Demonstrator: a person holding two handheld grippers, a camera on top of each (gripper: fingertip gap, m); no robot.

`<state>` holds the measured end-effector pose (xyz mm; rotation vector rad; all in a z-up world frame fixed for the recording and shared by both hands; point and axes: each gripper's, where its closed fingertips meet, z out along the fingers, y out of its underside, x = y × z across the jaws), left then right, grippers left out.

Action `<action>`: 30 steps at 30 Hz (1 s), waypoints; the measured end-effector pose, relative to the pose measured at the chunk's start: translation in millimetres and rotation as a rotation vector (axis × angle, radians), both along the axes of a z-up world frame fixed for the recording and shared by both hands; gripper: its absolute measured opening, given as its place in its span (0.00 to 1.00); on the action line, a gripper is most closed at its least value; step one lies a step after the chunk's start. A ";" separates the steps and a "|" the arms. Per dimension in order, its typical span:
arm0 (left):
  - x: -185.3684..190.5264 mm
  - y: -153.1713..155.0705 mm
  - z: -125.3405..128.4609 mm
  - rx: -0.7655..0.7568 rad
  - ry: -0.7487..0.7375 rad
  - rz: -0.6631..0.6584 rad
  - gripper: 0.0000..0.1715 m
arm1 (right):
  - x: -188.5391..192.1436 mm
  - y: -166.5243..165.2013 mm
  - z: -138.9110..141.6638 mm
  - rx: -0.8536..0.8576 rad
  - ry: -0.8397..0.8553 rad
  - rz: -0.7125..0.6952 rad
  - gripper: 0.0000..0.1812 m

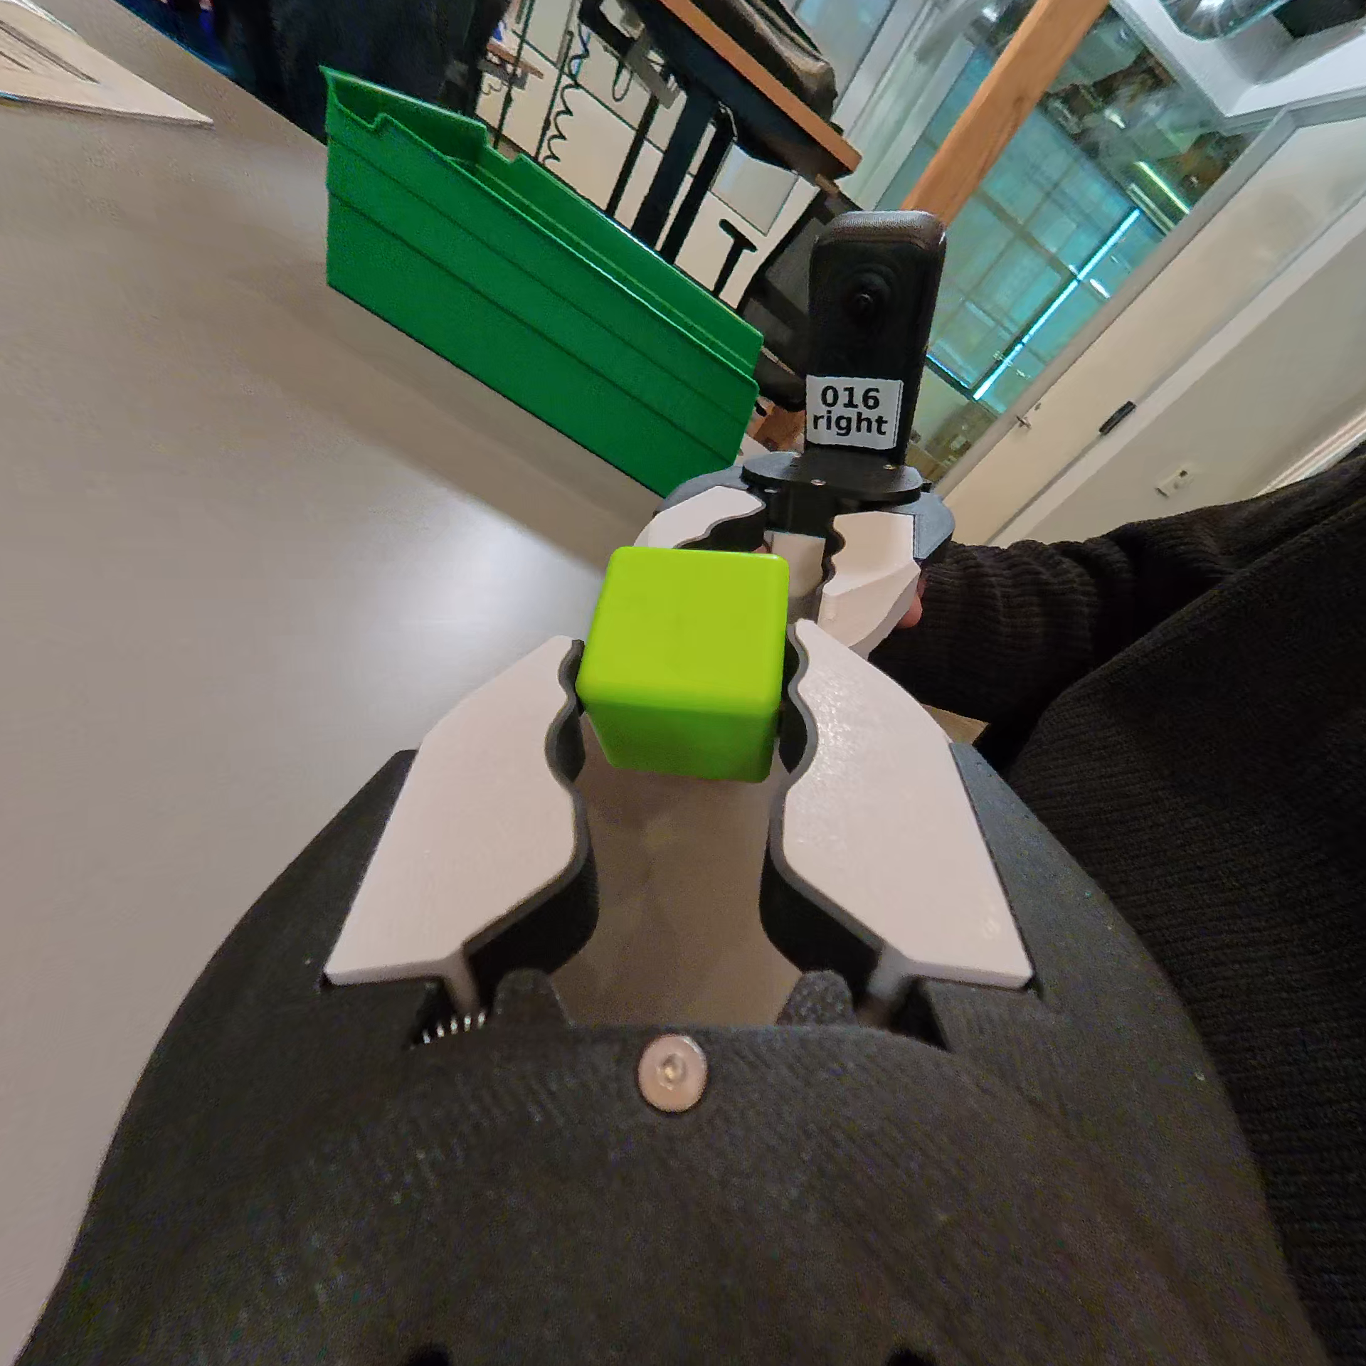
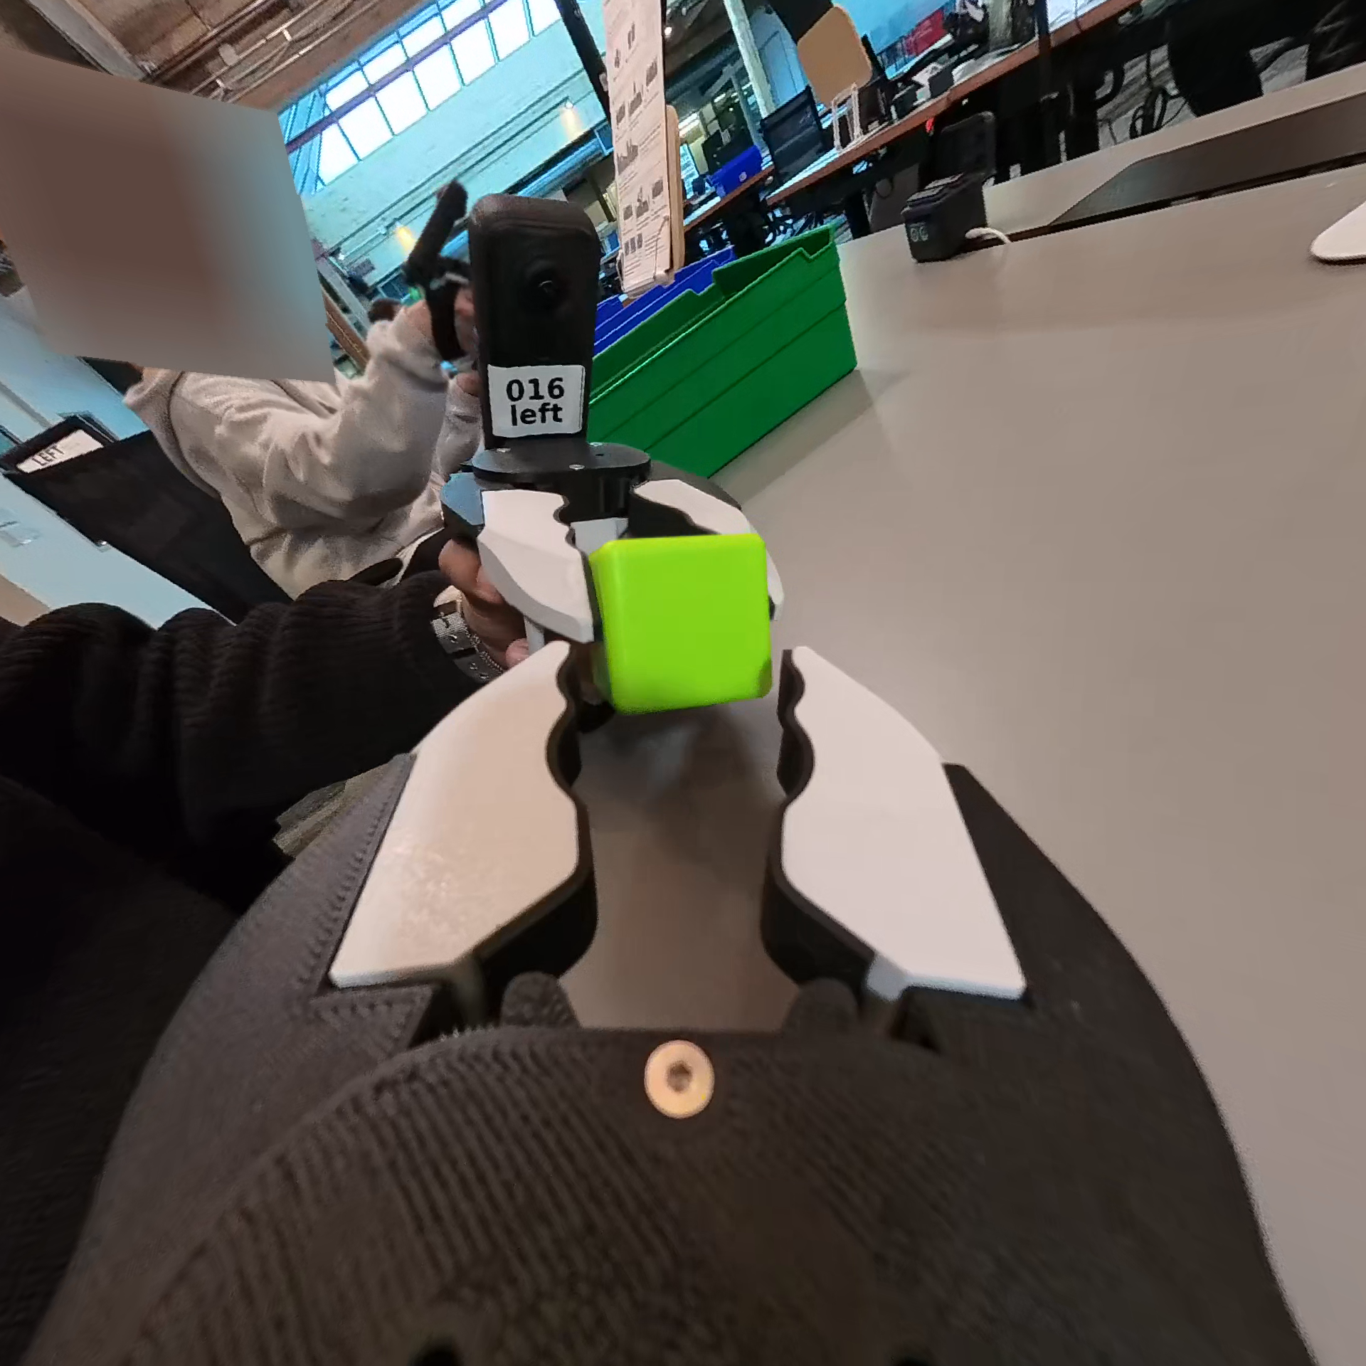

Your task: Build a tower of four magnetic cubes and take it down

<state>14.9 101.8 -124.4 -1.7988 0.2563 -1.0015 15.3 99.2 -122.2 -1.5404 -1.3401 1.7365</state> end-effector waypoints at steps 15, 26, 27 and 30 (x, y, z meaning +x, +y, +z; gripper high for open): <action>5.4 -2.2 2.4 -0.012 -0.056 -0.027 0.31 | 0.7 -3.2 1.0 0.048 0.023 0.006 0.25; 4.8 -1.5 5.1 -0.009 -0.127 -0.019 0.31 | 0.5 -1.9 2.2 0.067 0.032 0.006 0.25; 4.0 -0.8 5.2 -0.011 -0.129 -0.012 0.31 | 0.4 -1.2 2.6 0.066 0.031 0.003 0.25; 0.1 1.4 3.7 -0.011 -0.108 0.018 0.36 | 0.9 -0.7 3.9 0.057 0.030 0.011 0.25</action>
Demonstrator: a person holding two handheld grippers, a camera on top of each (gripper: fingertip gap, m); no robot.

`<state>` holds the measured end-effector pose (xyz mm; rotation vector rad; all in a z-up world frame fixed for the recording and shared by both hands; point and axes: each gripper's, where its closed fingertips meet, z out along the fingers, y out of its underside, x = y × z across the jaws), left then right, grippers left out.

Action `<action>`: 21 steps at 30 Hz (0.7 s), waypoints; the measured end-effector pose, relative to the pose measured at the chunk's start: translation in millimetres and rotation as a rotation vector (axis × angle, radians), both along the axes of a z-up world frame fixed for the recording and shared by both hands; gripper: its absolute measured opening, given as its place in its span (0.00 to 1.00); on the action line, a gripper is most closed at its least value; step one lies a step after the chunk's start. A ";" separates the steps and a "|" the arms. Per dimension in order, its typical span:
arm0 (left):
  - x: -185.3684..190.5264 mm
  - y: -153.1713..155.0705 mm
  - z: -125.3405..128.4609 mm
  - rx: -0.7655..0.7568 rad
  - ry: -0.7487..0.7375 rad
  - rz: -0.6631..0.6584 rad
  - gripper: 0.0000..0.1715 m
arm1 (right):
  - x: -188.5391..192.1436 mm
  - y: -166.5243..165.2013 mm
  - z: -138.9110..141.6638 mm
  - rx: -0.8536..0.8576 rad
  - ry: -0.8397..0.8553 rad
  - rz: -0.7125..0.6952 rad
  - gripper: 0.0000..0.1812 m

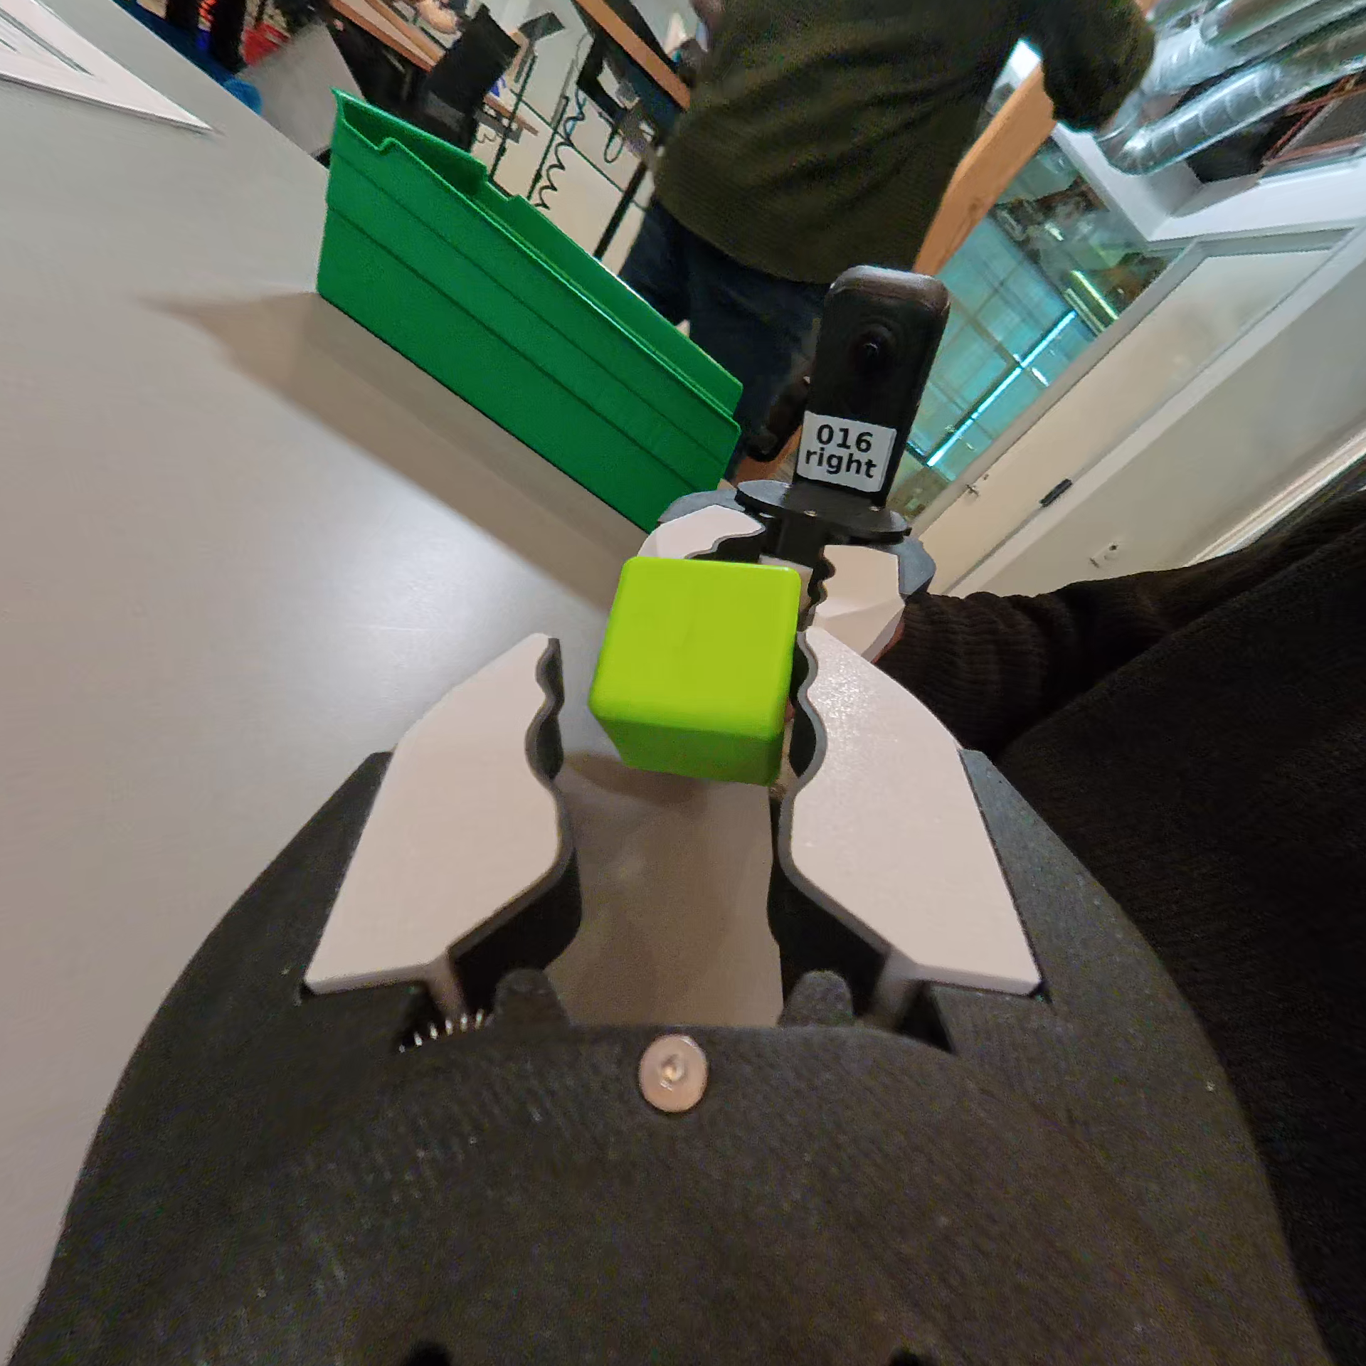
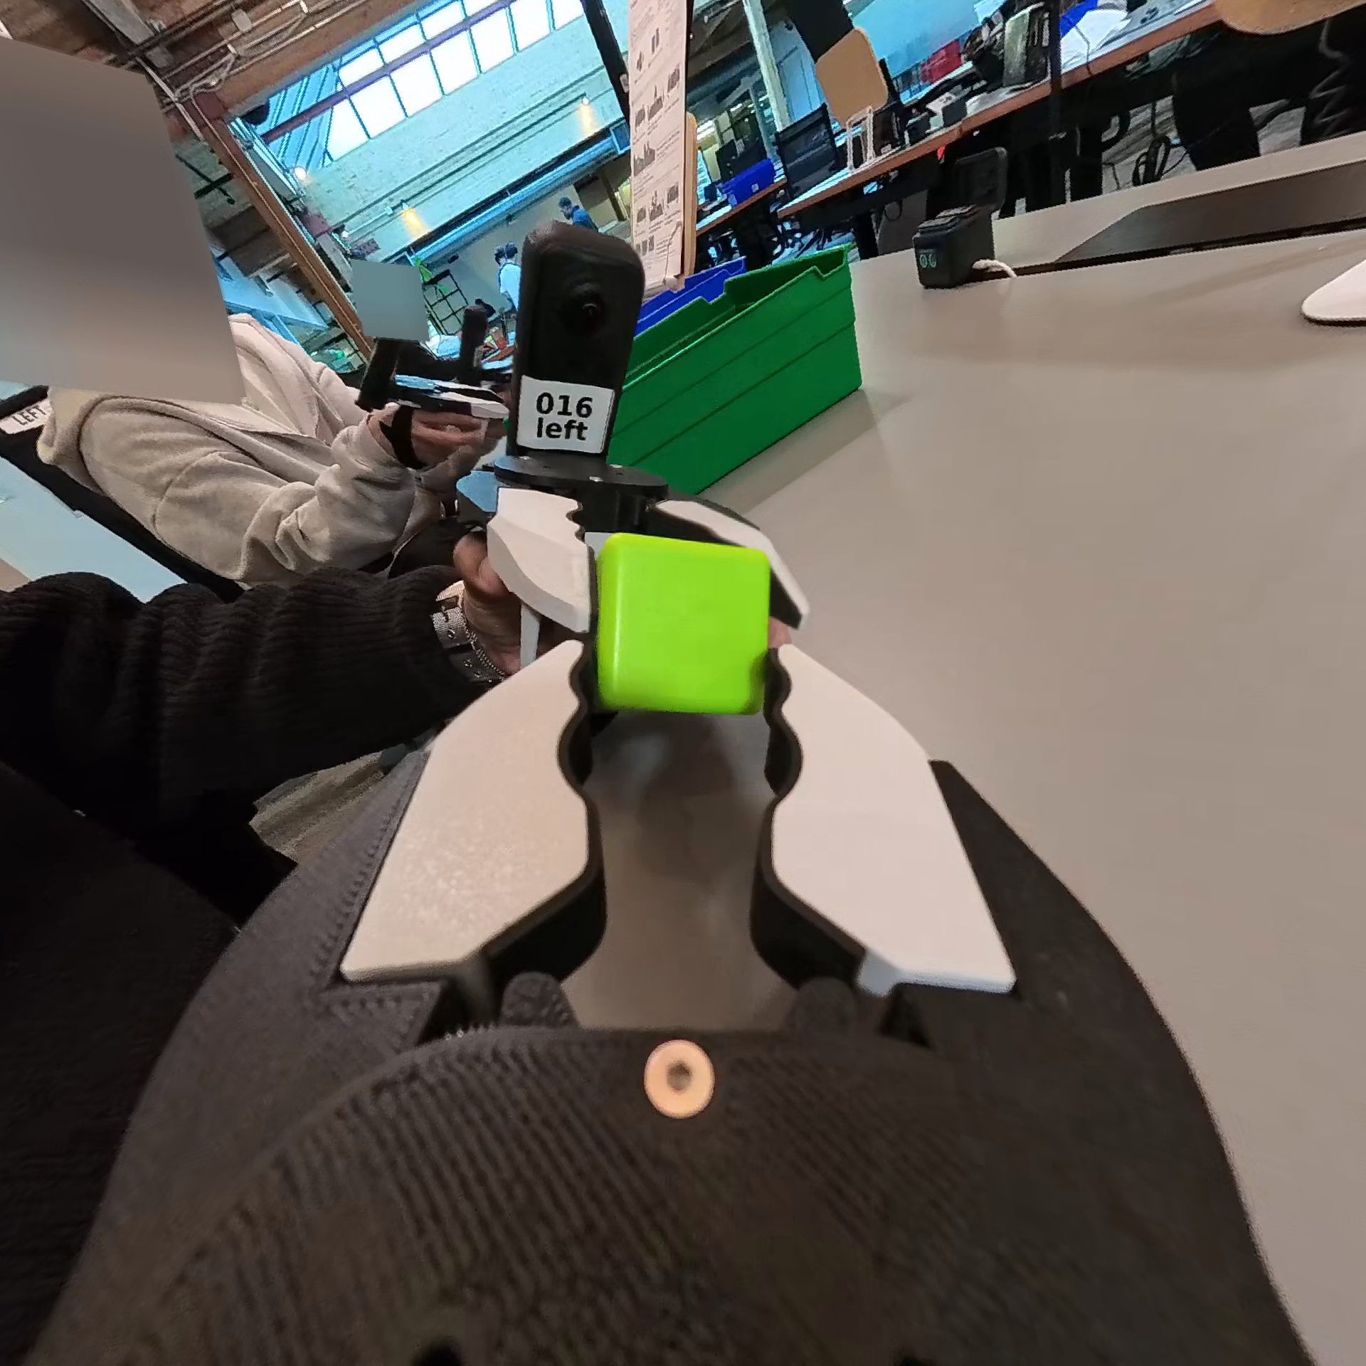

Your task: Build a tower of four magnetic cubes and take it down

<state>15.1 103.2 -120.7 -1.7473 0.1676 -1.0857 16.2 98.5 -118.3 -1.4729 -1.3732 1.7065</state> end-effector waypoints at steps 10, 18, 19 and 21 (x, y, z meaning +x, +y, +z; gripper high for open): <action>-1.8 -2.9 -4.5 -0.025 0.016 -0.020 0.37 | 0.9 8.1 2.2 -0.013 -0.003 -0.017 0.25; 7.7 -11.6 -11.6 -0.061 0.038 -0.107 0.37 | 4.0 5.6 -0.3 0.078 -0.017 0.017 0.25; 7.4 -11.6 -12.0 -0.061 0.043 -0.106 0.37 | 4.4 4.5 -1.2 0.092 -0.021 0.023 0.25; 5.7 -11.3 -12.6 -0.064 0.051 -0.102 0.37 | 4.8 2.2 -3.4 0.116 -0.030 0.035 0.25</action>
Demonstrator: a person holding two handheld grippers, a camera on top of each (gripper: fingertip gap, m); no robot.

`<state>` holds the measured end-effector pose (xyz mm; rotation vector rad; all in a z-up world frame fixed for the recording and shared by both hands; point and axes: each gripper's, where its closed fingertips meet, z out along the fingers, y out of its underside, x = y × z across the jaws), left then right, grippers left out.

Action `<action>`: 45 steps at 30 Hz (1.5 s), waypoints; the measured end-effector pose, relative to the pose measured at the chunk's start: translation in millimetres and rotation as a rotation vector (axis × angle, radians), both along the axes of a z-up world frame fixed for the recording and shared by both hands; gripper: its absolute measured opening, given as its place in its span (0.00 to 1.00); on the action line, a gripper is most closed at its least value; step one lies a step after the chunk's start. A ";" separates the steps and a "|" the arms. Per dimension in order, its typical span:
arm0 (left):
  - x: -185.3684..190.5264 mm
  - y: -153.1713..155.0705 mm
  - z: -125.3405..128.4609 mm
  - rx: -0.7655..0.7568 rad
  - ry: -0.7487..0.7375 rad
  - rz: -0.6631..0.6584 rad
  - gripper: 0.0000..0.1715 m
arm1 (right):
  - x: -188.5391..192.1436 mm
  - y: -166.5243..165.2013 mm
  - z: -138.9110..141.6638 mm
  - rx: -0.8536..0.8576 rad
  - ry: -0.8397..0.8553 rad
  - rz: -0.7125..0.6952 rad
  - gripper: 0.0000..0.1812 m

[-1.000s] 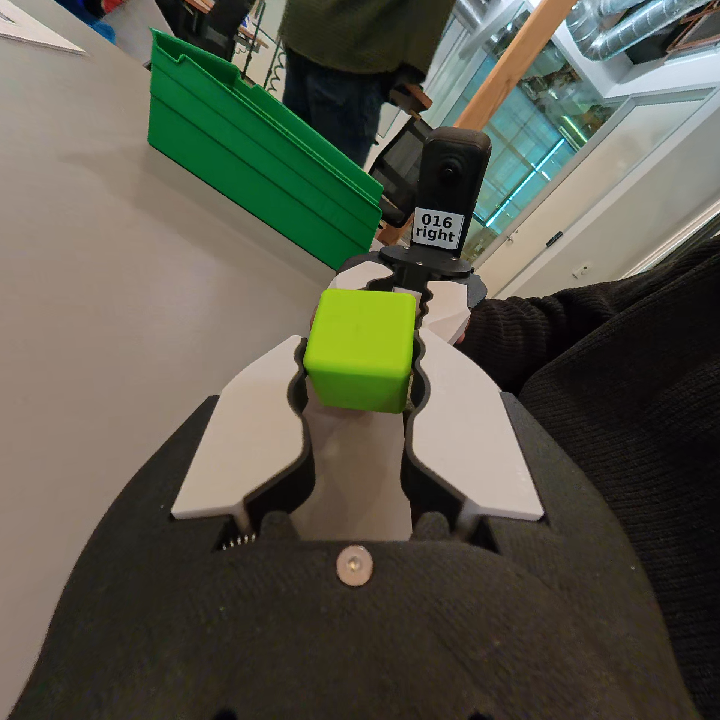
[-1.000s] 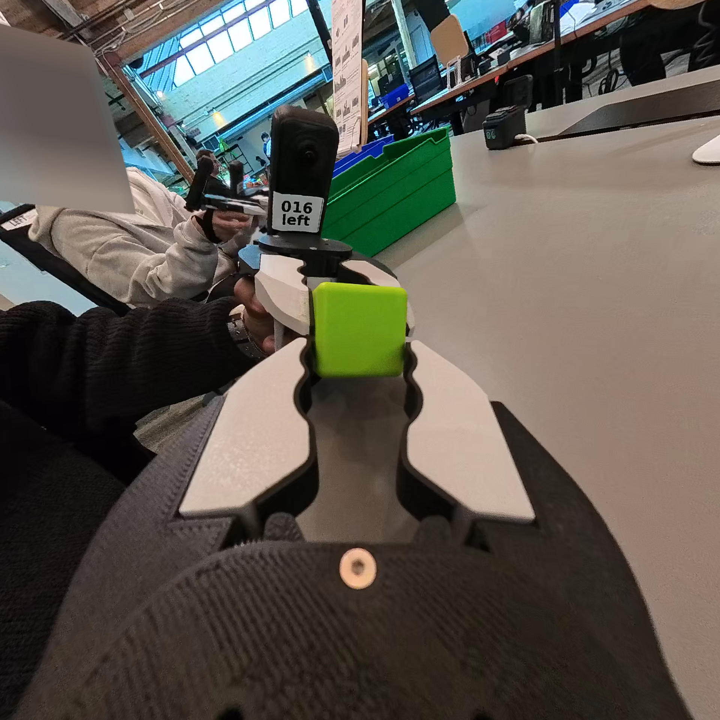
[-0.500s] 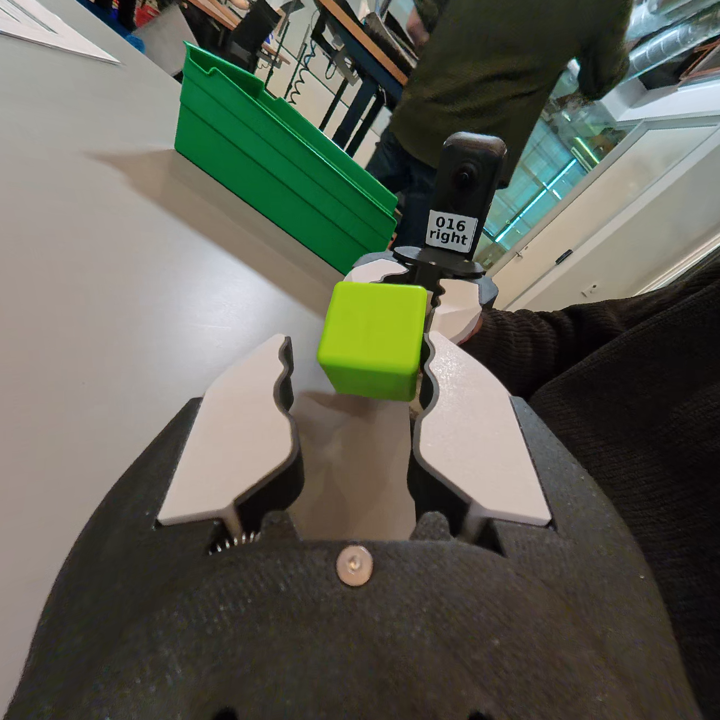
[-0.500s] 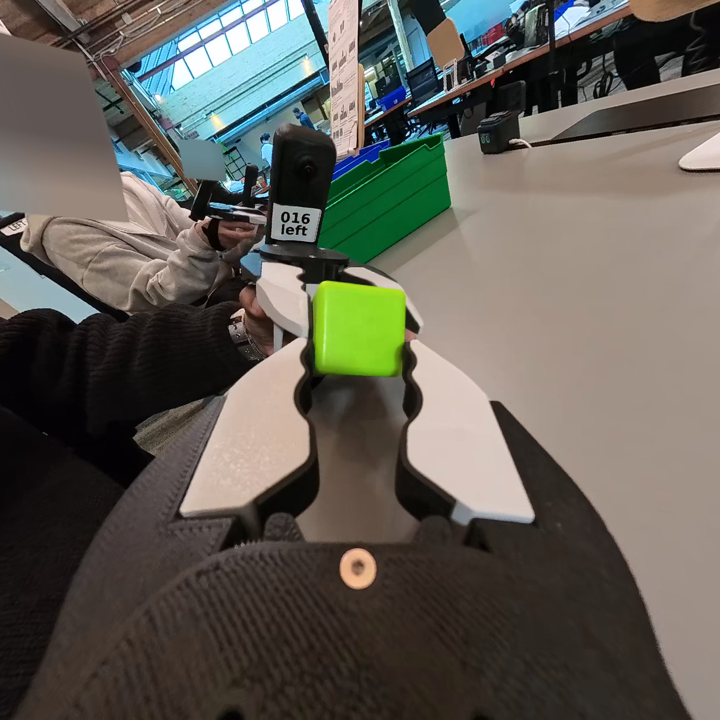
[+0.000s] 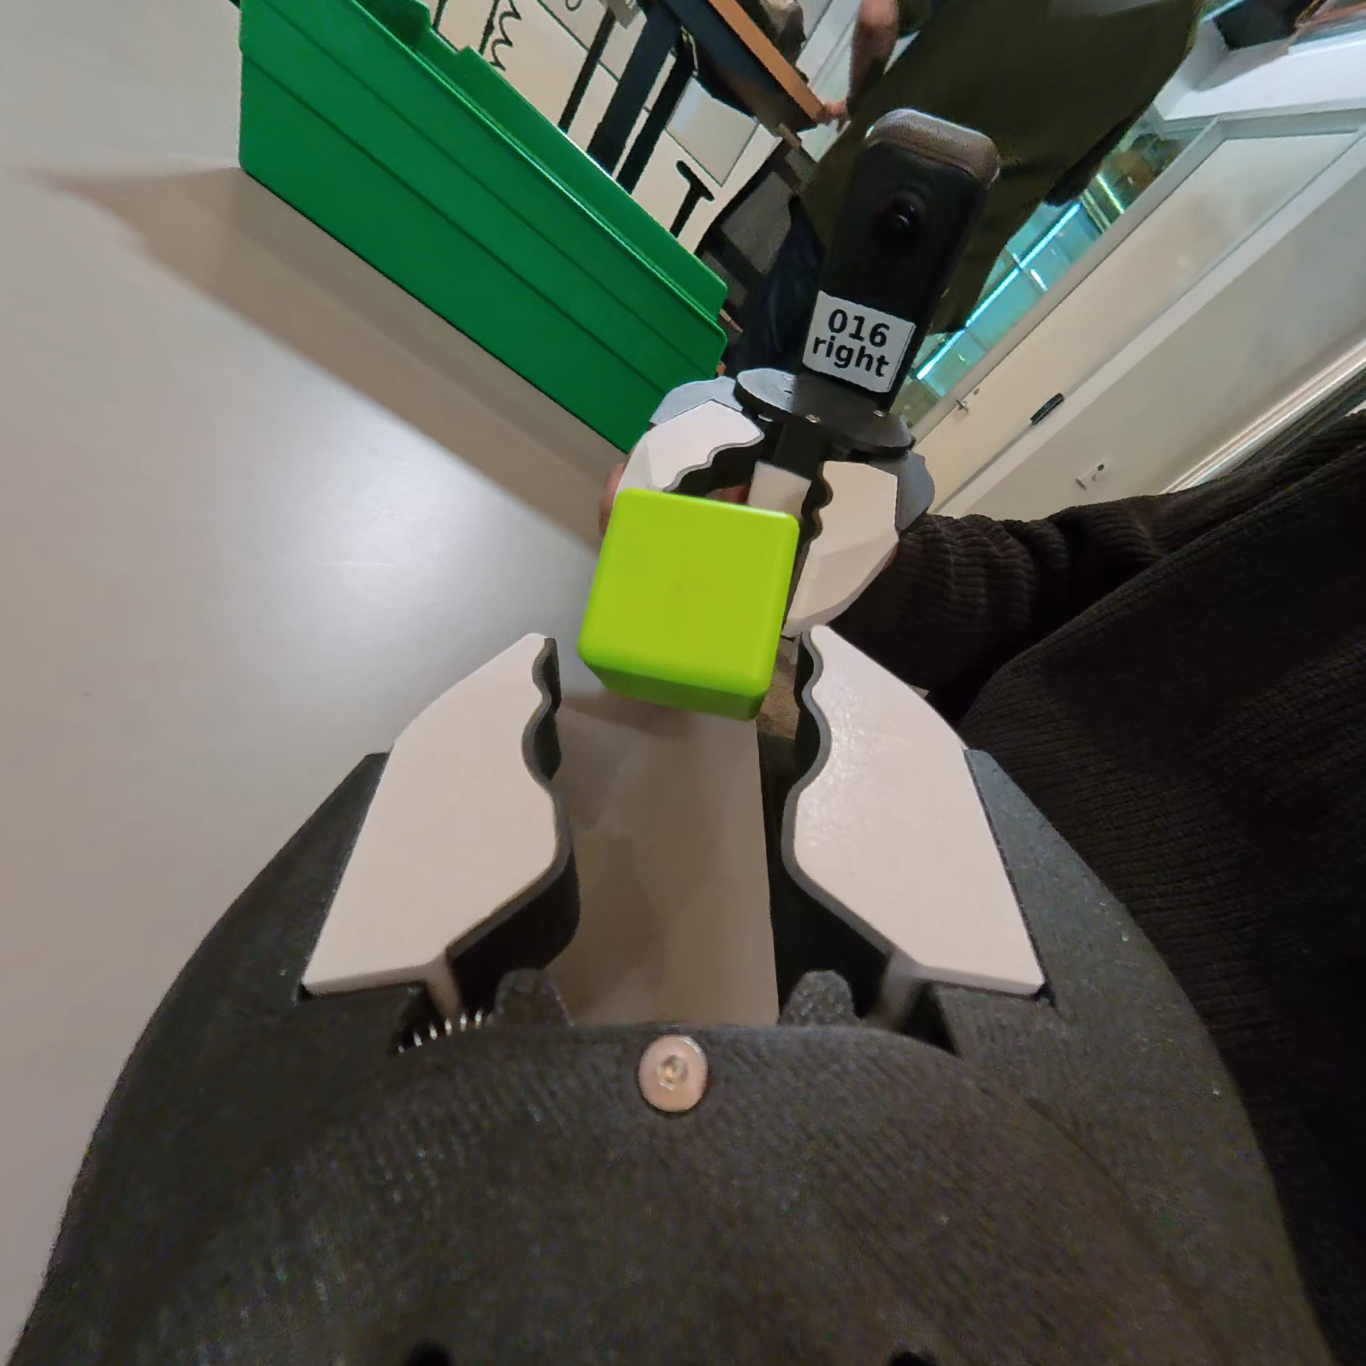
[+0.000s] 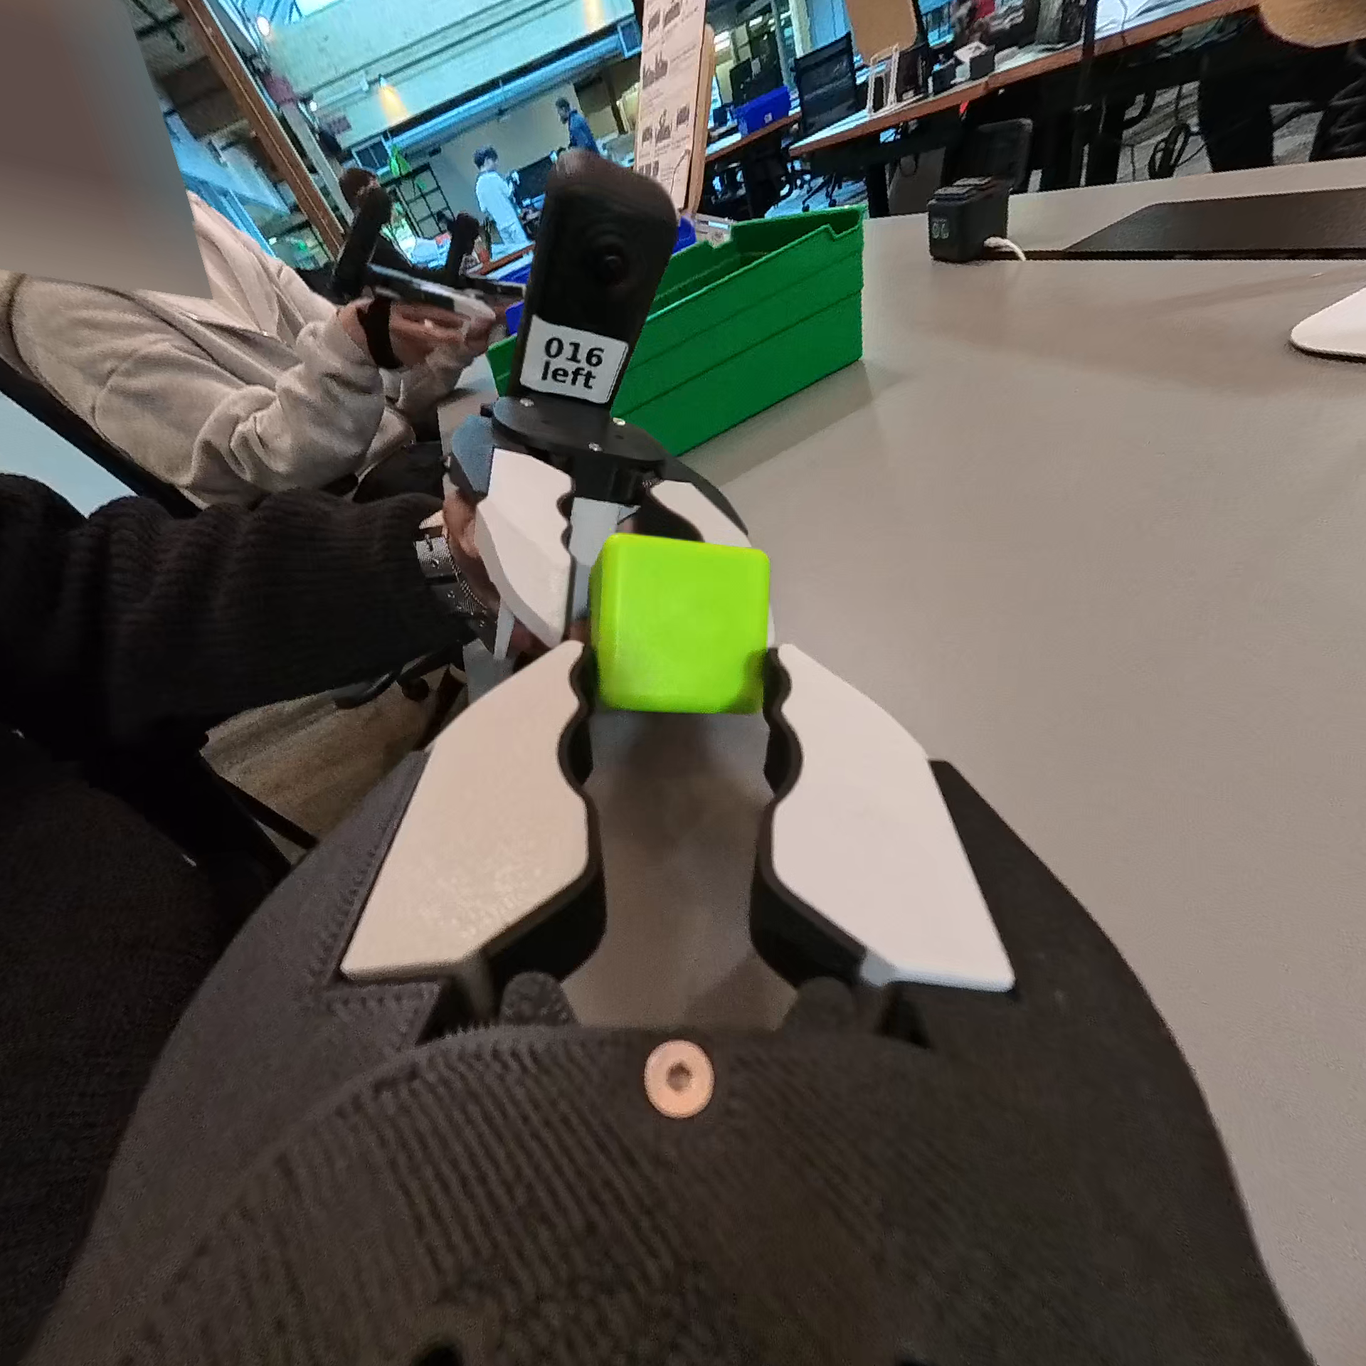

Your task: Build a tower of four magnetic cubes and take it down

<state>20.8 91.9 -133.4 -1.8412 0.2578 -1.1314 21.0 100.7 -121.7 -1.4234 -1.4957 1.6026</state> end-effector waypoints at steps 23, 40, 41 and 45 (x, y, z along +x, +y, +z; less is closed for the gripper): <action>-8.8 7.5 13.1 0.087 0.108 0.077 0.30 | -2.1 2.5 2.2 -0.013 0.022 -0.049 0.25; -10.4 16.7 38.7 0.112 -0.157 0.155 0.29 | -3.6 -0.4 18.2 -0.267 0.075 -0.045 0.32; -9.9 16.8 38.6 0.114 -0.159 0.156 0.29 | -3.2 0.6 21.0 -0.280 0.091 -0.047 0.31; -13.2 19.1 40.5 0.131 -0.172 0.194 0.29 | -1.8 6.9 27.8 -0.333 0.129 -0.068 0.30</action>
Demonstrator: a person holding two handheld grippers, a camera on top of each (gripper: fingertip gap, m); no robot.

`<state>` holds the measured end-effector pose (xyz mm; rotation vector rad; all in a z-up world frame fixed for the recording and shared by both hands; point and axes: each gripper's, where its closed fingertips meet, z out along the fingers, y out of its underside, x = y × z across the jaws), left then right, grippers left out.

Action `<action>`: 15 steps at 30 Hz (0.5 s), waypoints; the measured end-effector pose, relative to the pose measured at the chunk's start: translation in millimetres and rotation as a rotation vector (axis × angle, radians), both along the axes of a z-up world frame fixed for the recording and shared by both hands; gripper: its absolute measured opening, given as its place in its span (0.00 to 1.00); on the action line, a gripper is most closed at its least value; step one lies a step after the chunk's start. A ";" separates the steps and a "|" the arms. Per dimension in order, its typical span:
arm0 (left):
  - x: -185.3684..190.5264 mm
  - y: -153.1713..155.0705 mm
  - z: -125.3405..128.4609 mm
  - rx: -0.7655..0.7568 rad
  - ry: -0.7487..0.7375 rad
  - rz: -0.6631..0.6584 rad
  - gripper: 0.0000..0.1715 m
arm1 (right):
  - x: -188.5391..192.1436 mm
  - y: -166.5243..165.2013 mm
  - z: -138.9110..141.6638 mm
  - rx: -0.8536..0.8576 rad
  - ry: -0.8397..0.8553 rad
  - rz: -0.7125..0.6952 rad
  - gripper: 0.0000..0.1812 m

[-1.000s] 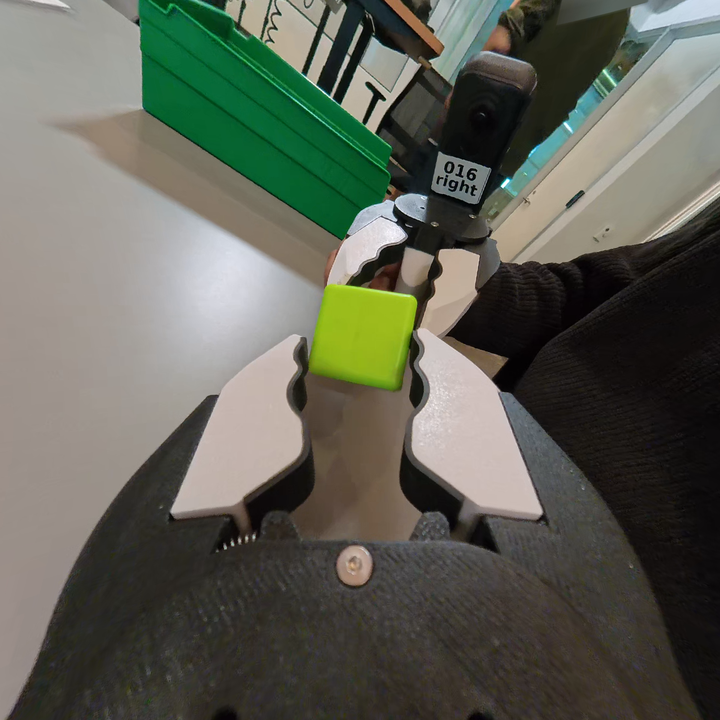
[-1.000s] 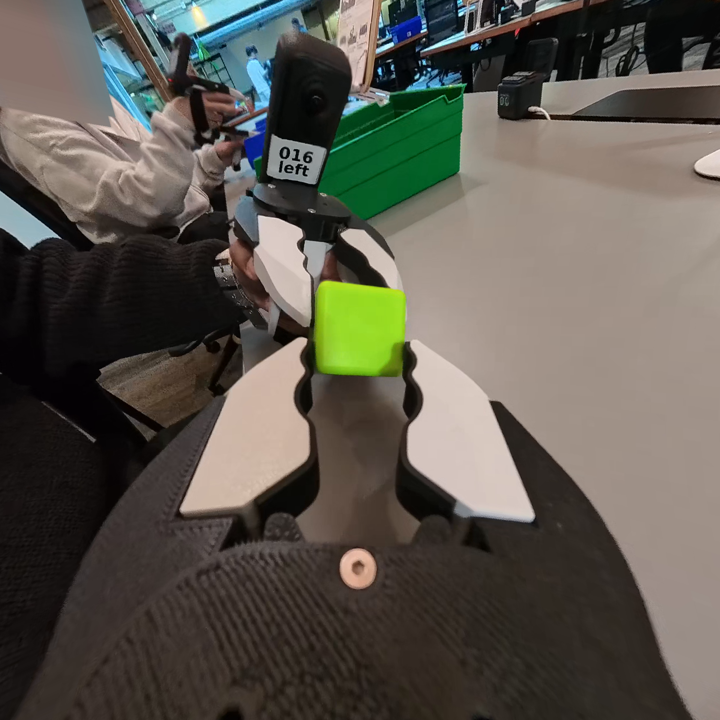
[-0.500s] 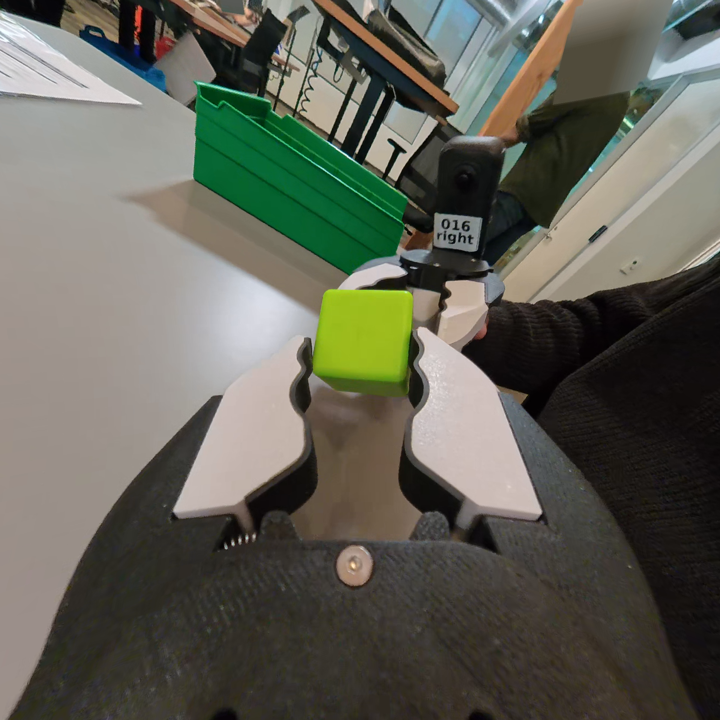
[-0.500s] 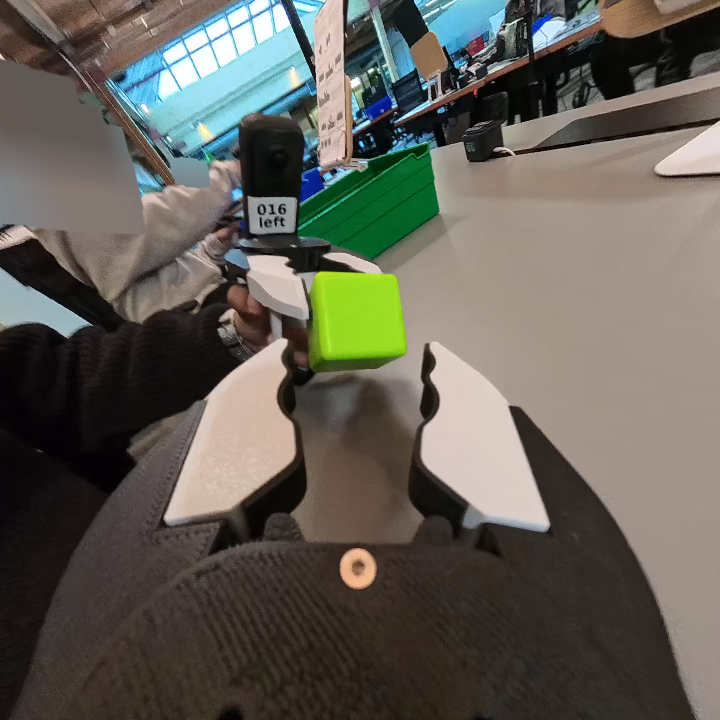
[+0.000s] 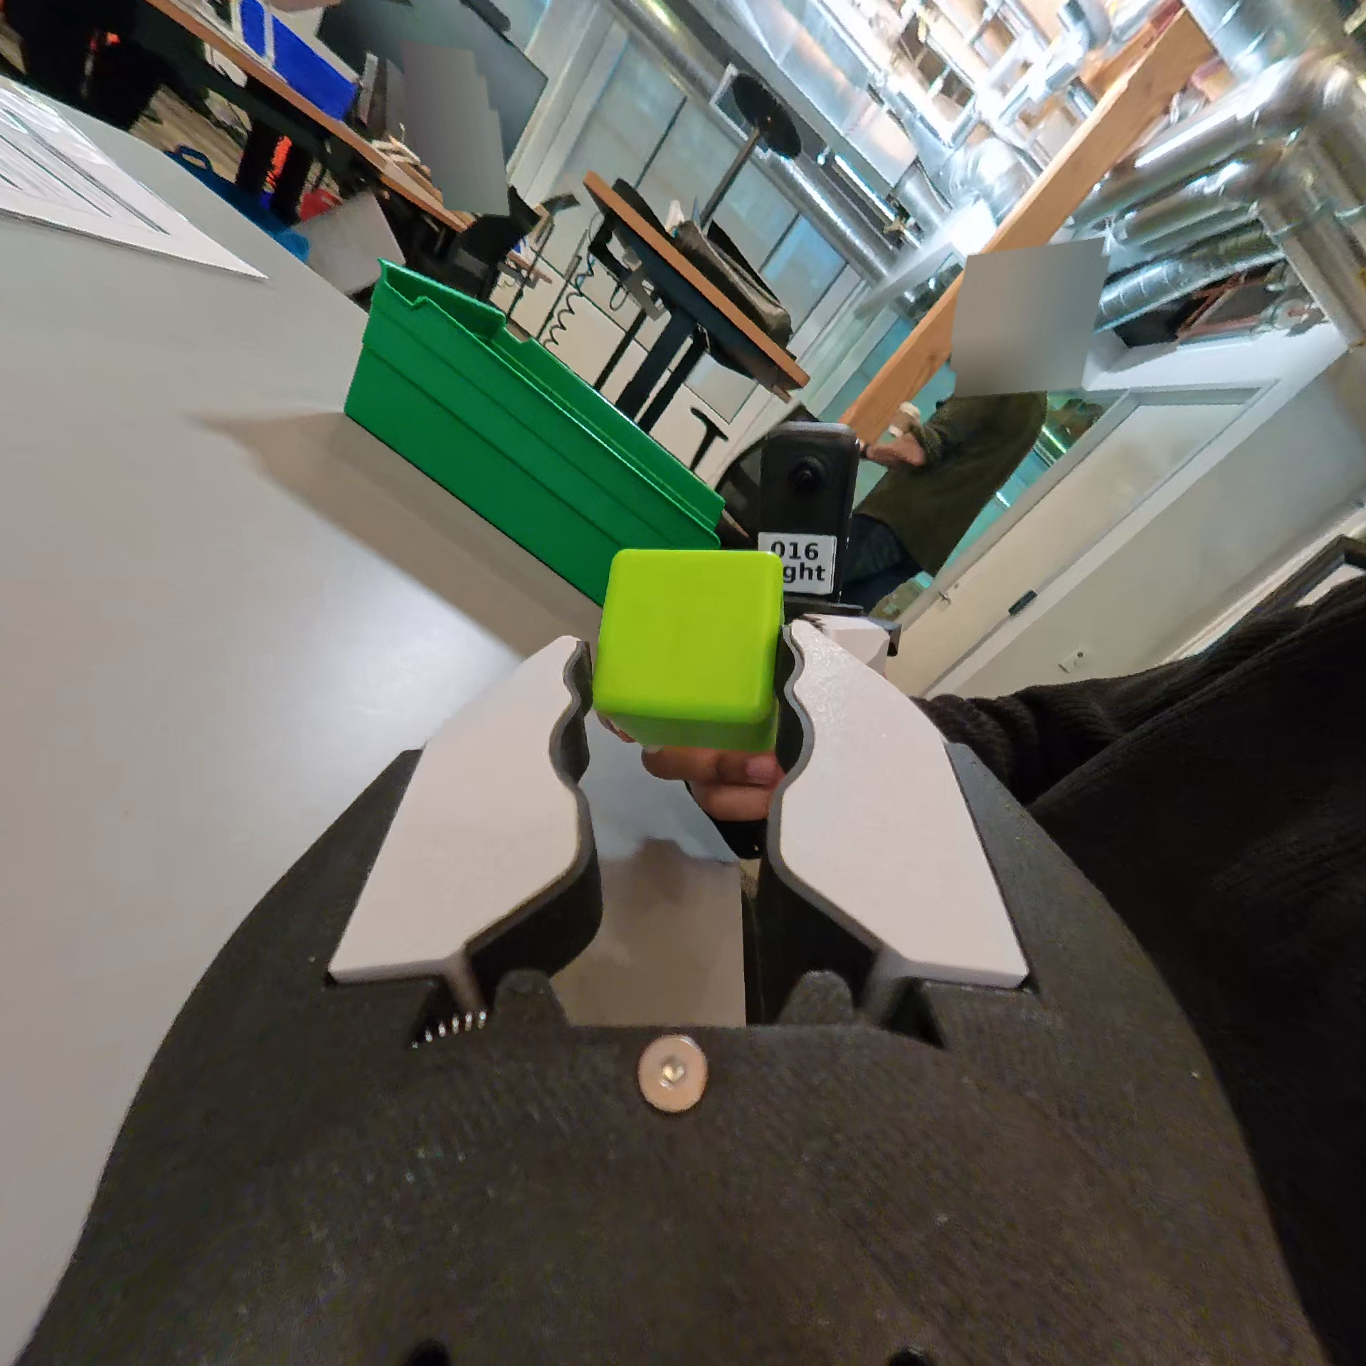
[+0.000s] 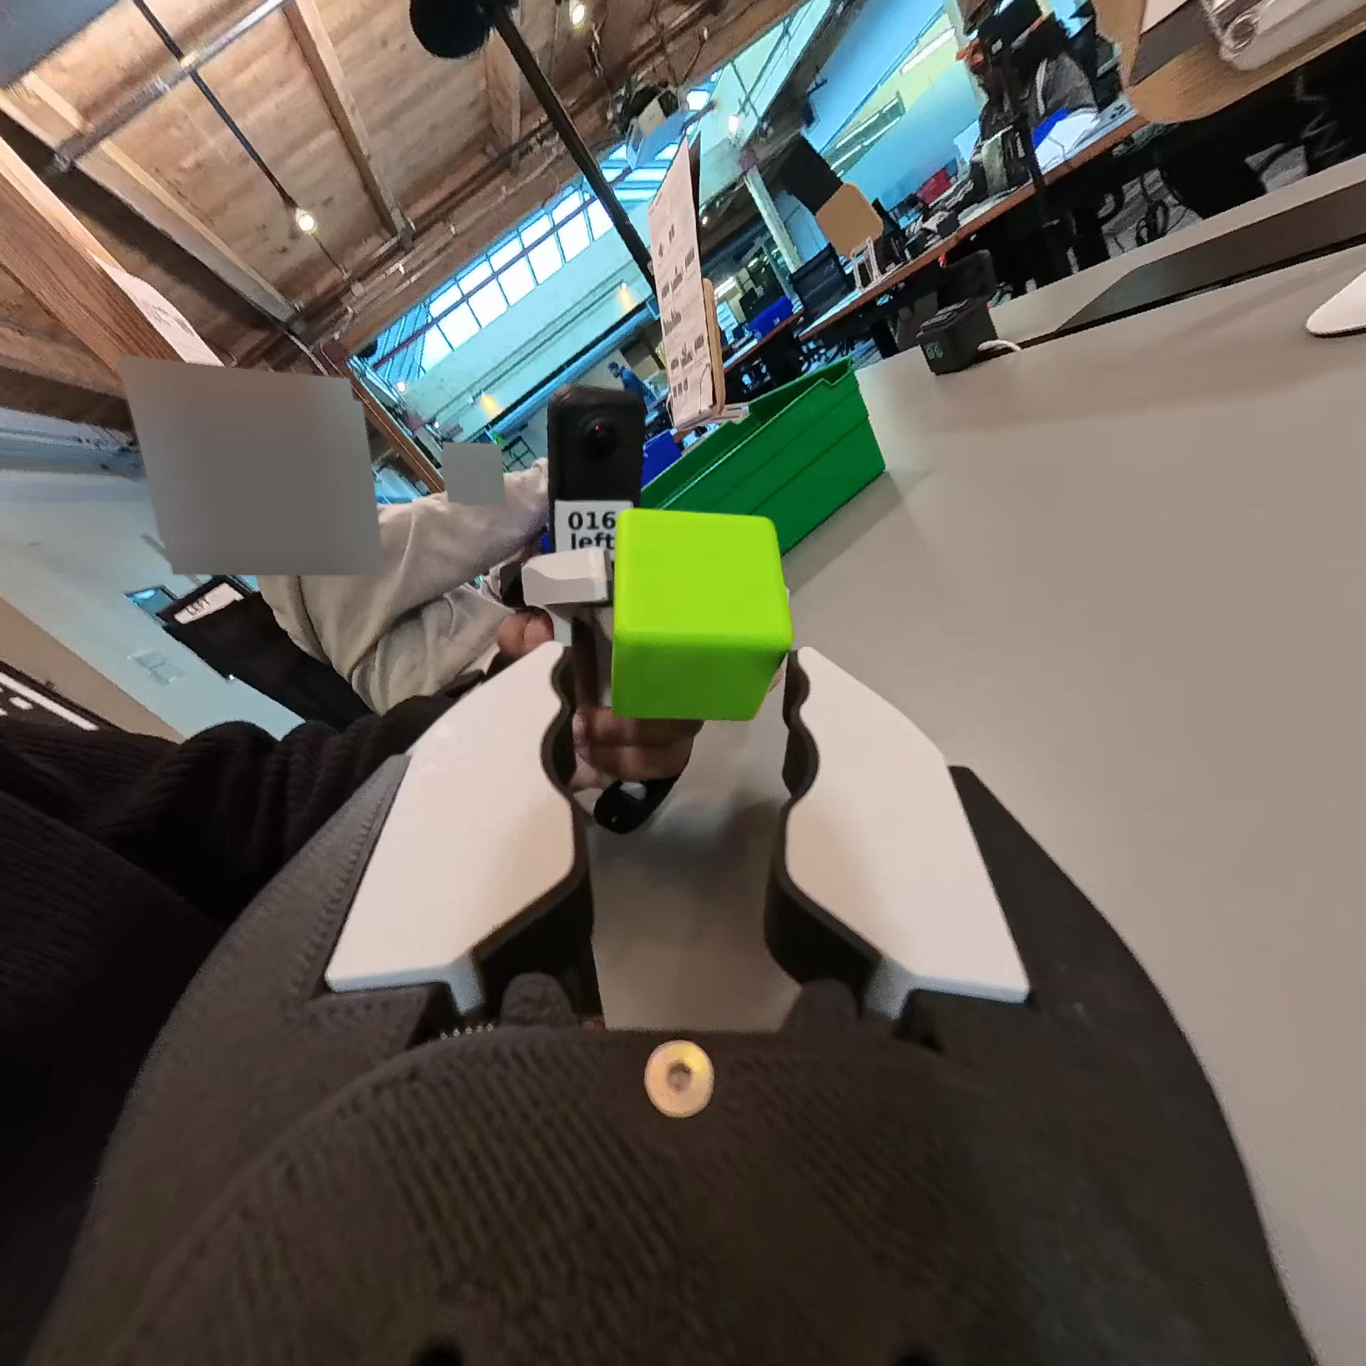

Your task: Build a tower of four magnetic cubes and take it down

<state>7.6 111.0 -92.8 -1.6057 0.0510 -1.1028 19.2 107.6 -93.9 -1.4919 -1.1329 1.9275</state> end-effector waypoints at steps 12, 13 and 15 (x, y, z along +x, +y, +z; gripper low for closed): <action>-0.5 8.6 -2.4 -0.021 -0.075 0.055 0.29 | -2.2 11.0 -4.7 -0.041 -0.013 -0.053 0.25; -0.7 8.5 -2.9 -0.020 -0.071 0.055 0.29 | -2.3 10.9 -5.3 -0.039 -0.014 -0.051 0.25; -0.5 8.3 -4.0 -0.016 -0.059 0.058 0.29 | -2.5 11.0 -6.2 -0.040 -0.017 -0.052 0.25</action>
